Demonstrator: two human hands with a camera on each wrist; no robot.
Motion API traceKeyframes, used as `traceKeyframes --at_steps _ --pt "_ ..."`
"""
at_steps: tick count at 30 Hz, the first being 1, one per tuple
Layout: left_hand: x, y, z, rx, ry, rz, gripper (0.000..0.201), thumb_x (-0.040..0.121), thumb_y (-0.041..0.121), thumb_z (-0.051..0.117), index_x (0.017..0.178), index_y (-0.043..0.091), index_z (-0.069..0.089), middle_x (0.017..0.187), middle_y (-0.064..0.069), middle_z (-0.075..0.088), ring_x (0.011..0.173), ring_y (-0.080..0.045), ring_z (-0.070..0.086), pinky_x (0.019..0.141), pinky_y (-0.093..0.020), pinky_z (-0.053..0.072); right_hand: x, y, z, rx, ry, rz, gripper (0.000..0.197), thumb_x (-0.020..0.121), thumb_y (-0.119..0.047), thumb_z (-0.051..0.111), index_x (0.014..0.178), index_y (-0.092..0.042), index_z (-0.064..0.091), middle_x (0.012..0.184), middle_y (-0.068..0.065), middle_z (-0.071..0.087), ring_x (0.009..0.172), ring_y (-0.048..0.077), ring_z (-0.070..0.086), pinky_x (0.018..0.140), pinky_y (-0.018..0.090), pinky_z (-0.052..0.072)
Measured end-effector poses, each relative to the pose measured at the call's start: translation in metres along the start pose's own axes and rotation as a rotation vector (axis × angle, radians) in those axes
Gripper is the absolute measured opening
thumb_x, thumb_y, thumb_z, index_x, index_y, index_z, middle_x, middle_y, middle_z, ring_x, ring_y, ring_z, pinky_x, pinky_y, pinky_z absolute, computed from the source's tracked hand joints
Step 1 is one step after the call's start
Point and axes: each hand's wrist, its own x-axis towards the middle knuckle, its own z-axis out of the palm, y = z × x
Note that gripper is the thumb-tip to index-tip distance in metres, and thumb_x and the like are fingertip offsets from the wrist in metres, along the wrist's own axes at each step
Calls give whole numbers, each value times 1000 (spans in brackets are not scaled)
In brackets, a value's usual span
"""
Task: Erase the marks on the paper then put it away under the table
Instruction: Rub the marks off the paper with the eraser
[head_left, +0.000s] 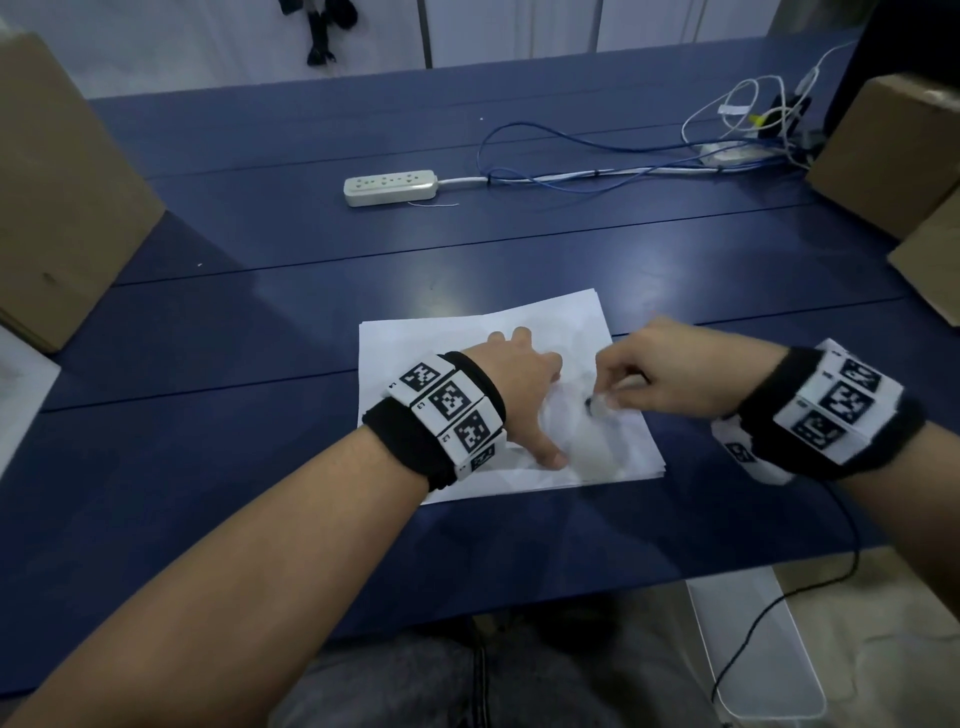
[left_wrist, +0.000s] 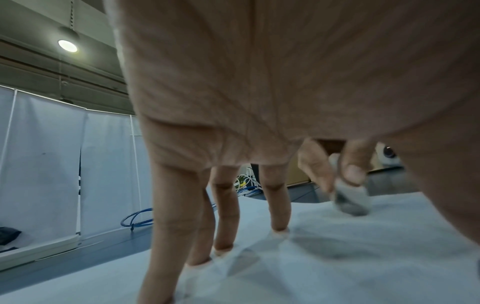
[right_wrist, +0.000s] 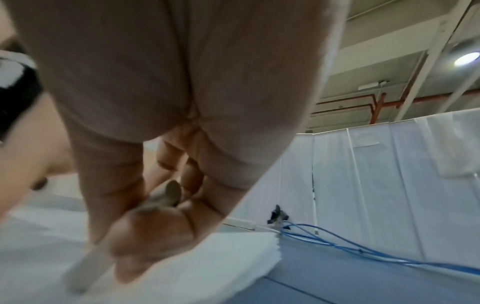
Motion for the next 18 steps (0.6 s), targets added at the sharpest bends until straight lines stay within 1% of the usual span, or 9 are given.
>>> traceKeyframes --at_steps 2,5,8,10,11,13,14,16,18 --pt "0 -1 1 -7 13 -1 99 51 77 76 132 29 45 112 -1 36 102 -22 41 66 -36 42 -12 -13 4 38 -127 -43 7 89 -26 69 91 -32 72 79 -26 70 74 -13 58 69 5 39" --pt "-1 1 1 1 4 0 98 52 77 76 131 29 45 110 -1 34 100 -22 39 65 -36 41 -13 -17 5 53 -229 -47 9 87 -27 71 91 -35 72 84 -23 73 78 -7 62 69 8 43" --pt "-1 2 0 10 -3 2 97 56 75 76 134 29 43 119 -4 38 108 -24 43 67 -35 39 12 -1 -3 -15 -7 81 8 89 -31 66 96 -33 70 84 -12 72 83 8 64 80 32 54" --pt "-1 1 0 6 5 2 97 56 74 76 136 29 43 121 -4 38 110 -25 43 67 -35 39 19 6 -7 -46 96 125 10 90 -32 65 97 -29 70 87 -11 71 88 14 63 83 36 54" --pt "-1 1 0 7 9 2 98 56 75 76 136 29 43 122 -4 39 111 -25 43 68 -36 40 17 6 -7 -43 82 93 8 90 -31 66 96 -29 71 86 -13 71 84 9 62 81 29 53" --pt "-1 0 1 10 11 3 100 55 76 76 136 29 43 123 -5 39 112 -26 43 70 -36 41 4 -5 -5 7 -89 -2 8 88 -23 70 92 -30 73 78 -18 69 72 -3 59 70 12 45" --pt "-1 0 2 12 13 3 101 54 76 76 136 29 43 123 -5 39 112 -25 43 70 -36 42 -4 -12 -2 51 -197 -20 10 87 -21 71 90 -30 74 76 -19 70 68 -4 58 66 10 43" --pt "0 0 3 8 16 1 101 53 77 76 135 29 43 122 -4 39 111 -25 43 68 -36 42 -11 -17 2 95 -319 -34 10 85 -20 72 88 -30 73 78 -19 71 68 1 61 69 18 50" --pt "0 0 3 13 16 5 99 54 76 76 134 29 44 122 -4 40 111 -25 44 68 -36 42 1 -12 -1 54 -236 -1 12 86 -23 70 91 -33 73 82 -16 73 76 10 65 75 27 53"
